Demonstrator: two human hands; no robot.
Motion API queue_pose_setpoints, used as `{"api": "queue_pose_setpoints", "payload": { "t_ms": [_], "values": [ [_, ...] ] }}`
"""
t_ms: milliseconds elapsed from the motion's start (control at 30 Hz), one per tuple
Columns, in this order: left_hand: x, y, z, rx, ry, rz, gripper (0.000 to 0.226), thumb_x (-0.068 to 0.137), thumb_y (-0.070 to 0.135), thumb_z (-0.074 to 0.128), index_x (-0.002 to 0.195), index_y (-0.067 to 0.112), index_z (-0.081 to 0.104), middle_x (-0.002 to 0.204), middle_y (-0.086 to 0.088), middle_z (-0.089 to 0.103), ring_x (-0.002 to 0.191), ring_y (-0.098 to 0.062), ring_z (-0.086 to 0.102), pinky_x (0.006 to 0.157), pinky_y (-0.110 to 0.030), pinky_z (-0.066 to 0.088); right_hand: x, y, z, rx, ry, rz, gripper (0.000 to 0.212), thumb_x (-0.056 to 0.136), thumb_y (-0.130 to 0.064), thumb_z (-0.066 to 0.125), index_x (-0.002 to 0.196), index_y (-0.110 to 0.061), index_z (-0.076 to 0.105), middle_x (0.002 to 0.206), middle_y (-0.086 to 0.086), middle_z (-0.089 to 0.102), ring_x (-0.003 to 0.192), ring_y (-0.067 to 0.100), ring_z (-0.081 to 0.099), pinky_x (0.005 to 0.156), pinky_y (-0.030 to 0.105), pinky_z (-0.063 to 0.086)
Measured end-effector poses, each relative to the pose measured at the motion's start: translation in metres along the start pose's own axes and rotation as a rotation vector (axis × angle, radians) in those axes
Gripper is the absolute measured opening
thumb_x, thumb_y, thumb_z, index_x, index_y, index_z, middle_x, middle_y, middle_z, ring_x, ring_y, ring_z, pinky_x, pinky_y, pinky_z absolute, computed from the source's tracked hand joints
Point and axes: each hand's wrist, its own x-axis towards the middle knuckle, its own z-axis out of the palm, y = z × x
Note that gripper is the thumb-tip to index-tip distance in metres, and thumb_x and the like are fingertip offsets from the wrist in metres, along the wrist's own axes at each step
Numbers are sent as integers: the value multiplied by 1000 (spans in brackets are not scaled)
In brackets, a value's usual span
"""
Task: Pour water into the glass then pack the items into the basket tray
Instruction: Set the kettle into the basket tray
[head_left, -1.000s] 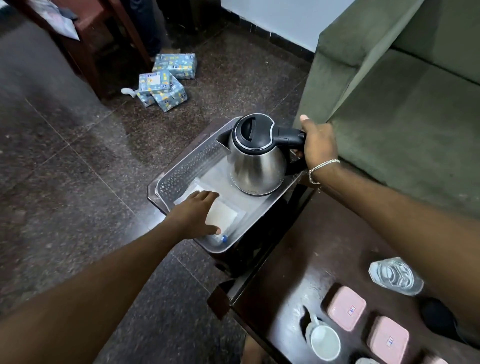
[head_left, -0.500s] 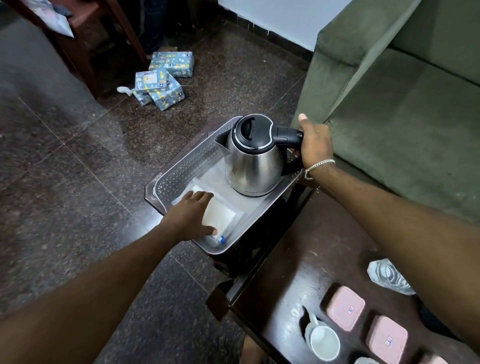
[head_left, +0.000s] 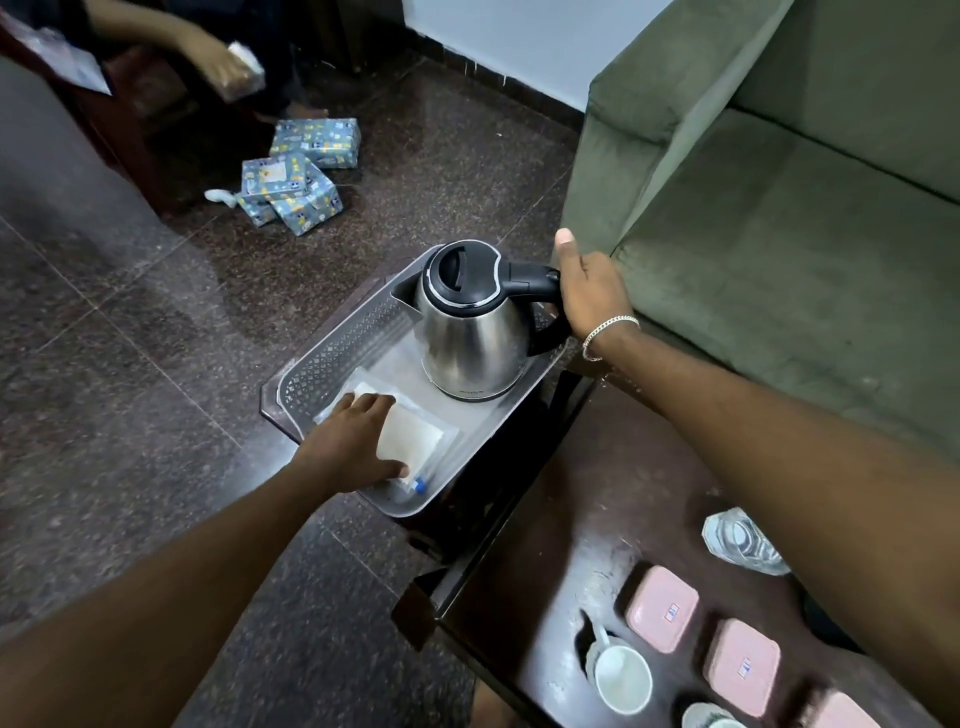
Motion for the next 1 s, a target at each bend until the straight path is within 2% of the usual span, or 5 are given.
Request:
{"api": "queue_pose_setpoints", "payload": {
  "t_ms": [167, 300, 433, 700, 1000],
  "values": [
    [4, 0, -1, -24, -10, -6, 108, 68, 65, 83, 153, 18, 35, 155, -10, 46, 142, -34, 38, 113, -46, 39, -4, -1, -12, -82, -62, 41, 68, 103, -59, 29, 55, -12, 40, 56, 4, 50, 68, 30, 52, 64, 36, 38],
    [6, -1, -5, -87, 19, -71, 105, 72, 62, 84, 153, 16, 37, 157, -17, 39, 142, -42, 38, 113, -50, 37, -27, -5, -15, -163, 71, 0, 41, 103, -52, 35, 98, -17, 56, 110, 11, 56, 109, 33, 51, 95, 47, 43],
    [11, -12, -10, -119, 87, -188, 97, 75, 55, 85, 148, 10, 39, 149, -28, 42, 132, -51, 44, 107, -56, 42, -79, -21, -4, -35, 295, -343, 27, 103, -39, 47, 99, -12, 51, 99, 6, 52, 91, 27, 48, 82, 40, 41],
    [21, -17, -15, -160, 88, -275, 95, 76, 29, 89, 149, 10, 31, 117, -29, 68, 113, -49, 62, 89, -44, 51, -151, -31, 96, -392, -551, -262, 34, 97, -34, 57, 116, -6, 59, 122, 16, 54, 117, 36, 52, 97, 42, 43],
    [22, -16, -31, -283, -2, -387, 41, 82, 18, 83, 116, -1, 69, 118, -22, 72, 115, -40, 65, 97, -41, 53, -147, -8, 135, -575, -623, -99, 78, 82, -37, 78, 142, -12, 35, 141, 17, 42, 130, 39, 38, 102, 50, 40]
  ]
}}
